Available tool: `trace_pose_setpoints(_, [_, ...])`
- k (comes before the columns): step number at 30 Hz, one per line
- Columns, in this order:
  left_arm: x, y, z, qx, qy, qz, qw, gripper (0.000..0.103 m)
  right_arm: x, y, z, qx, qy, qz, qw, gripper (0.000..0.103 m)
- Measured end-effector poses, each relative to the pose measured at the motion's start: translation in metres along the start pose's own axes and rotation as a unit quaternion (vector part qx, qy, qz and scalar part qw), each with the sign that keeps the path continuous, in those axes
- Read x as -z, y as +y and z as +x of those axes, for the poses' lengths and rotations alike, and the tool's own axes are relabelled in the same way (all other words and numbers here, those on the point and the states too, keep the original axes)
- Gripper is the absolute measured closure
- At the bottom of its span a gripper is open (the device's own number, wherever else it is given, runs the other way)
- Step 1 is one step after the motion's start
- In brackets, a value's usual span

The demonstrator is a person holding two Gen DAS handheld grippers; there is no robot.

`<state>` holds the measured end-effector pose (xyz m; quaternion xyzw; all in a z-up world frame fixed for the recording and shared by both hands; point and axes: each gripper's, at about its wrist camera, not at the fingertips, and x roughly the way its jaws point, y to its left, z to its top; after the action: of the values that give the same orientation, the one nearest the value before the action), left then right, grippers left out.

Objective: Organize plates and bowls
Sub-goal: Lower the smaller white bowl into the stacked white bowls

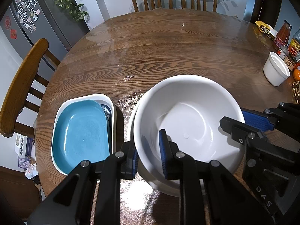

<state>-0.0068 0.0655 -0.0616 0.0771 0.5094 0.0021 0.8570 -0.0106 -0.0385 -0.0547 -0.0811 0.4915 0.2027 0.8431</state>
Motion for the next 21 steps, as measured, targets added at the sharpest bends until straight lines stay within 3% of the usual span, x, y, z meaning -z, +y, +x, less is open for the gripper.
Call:
trace_pose_setpoints(5, [0.000,0.001,0.001,0.003,0.001,0.000,1.0000,0.082,0.000,0.000,0.000,0.000,-0.001,0.000,1.000,0.086])
trace_pose_setpoints(10, [-0.001,0.000,0.001,0.005,0.001,0.002,1.0000,0.072,0.000,-0.001,-0.002,-0.003,-0.001,0.000,1.000,0.086])
trace_pose_setpoints(17, [-0.001,0.002,-0.002,0.006,-0.004,-0.005,1.0000,0.067,0.000,-0.003,-0.005,-0.006,-0.005,0.001,1.000,0.086])
trace_pose_setpoints(21, [-0.002,0.003,-0.008,0.002,-0.012,-0.010,0.9999,0.057,0.002,-0.003,-0.011,0.003,-0.014,-0.001,1.000,0.085])
